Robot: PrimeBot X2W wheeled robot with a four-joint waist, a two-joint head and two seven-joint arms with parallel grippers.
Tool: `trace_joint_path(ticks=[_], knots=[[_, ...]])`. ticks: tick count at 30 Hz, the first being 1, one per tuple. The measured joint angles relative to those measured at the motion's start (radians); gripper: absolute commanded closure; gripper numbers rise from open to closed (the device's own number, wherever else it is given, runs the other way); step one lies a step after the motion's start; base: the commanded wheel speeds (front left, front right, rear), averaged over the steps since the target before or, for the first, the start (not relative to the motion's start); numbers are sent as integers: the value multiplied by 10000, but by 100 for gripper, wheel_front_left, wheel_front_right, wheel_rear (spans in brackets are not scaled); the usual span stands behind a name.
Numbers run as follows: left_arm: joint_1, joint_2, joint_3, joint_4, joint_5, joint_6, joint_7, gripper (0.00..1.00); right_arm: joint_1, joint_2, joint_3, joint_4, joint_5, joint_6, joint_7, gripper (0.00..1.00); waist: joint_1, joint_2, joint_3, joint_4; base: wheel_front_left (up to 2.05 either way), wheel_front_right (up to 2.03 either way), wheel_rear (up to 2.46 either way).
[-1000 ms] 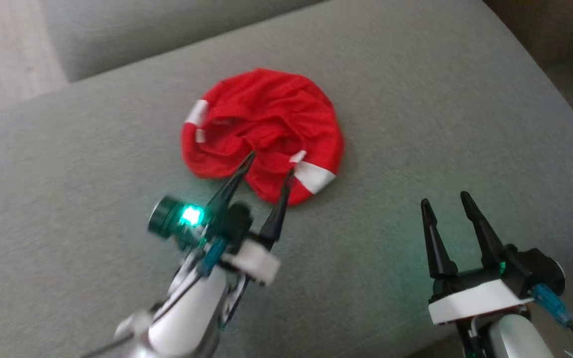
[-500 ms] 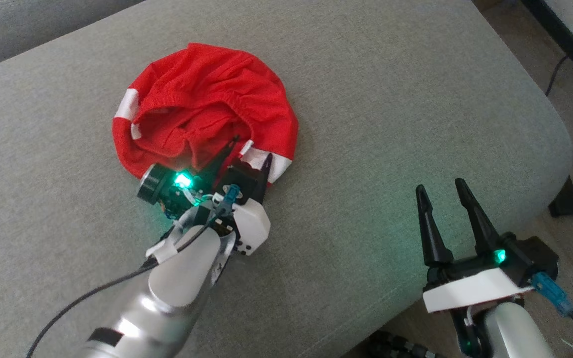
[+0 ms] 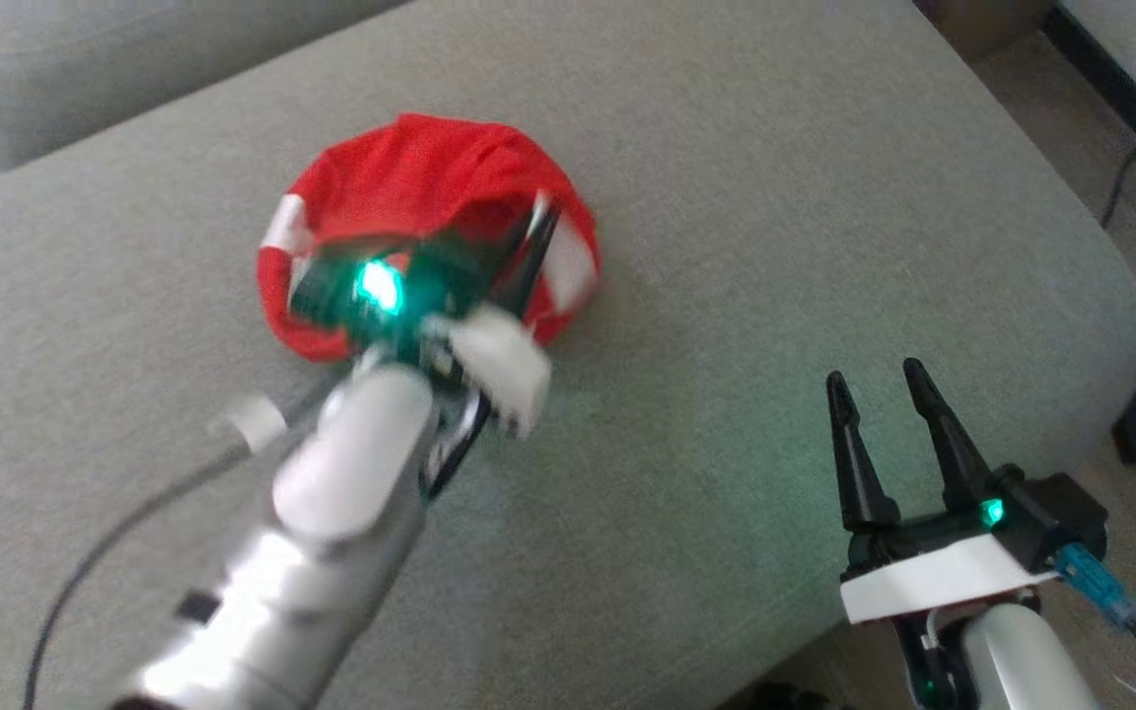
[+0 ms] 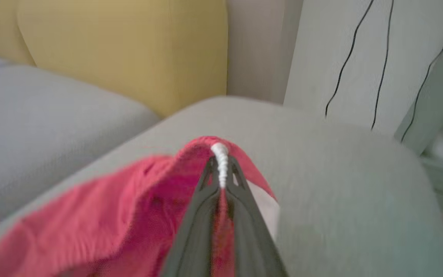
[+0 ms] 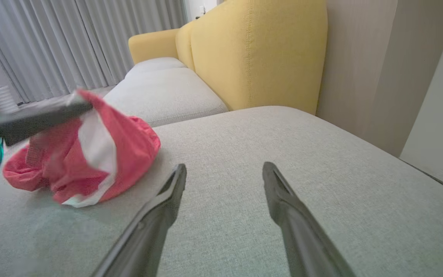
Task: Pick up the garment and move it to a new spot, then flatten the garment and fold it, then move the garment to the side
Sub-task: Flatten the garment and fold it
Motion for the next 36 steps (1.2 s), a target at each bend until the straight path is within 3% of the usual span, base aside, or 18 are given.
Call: trace_joint_path(ticks=[3, 8, 11, 14, 16, 22, 28, 36], knots=[[-853, -21, 40, -940, -834, -272, 23, 100, 38, 0, -15, 8, -2, 0, 0, 0, 0, 0, -261, 239, 0, 0, 0], [-2572, -144, 594, -2380, -1866, -257, 332, 100, 229, 0, -25, 33, -35, 0, 0, 0, 0, 0, -678, 834, 0, 0, 0], [-2818, 25, 1172, -3114, -2336, -257, 623, 100, 321, 0, -96, 46, -67, 0, 0, 0, -2, 0, -921, 1232, 0, 0, 0], [-2130, 337, 1563, -3839, -3081, -265, 930, 100, 440, -2, -276, 58, 13, 0, 0, 0, -1, 0, -1061, 1660, 0, 0, 0], [-501, 869, 1651, -4232, -3591, -268, 1267, 100, 482, -2, -397, 134, 182, 0, 0, 0, -1, 0, -1079, 2125, 0, 0, 0], [2611, 1967, 1678, -4192, -3818, -286, 1091, 100, 354, 4, -523, 278, 336, 0, 0, 0, 0, 0, -793, 2843, 0, 0, 0], [2819, 2107, 1783, -4140, -3879, -443, 437, 100, -155, 0, -652, 721, 228, 0, 0, 0, 1, 0, -424, 3426, 0, 0, 0], [2664, 2100, 1741, -3885, -3877, -550, 86, 100, -1427, -4, -311, 2309, -17, 0, 0, 0, 1, 0, 9, 4013, 0, 0, 0]])
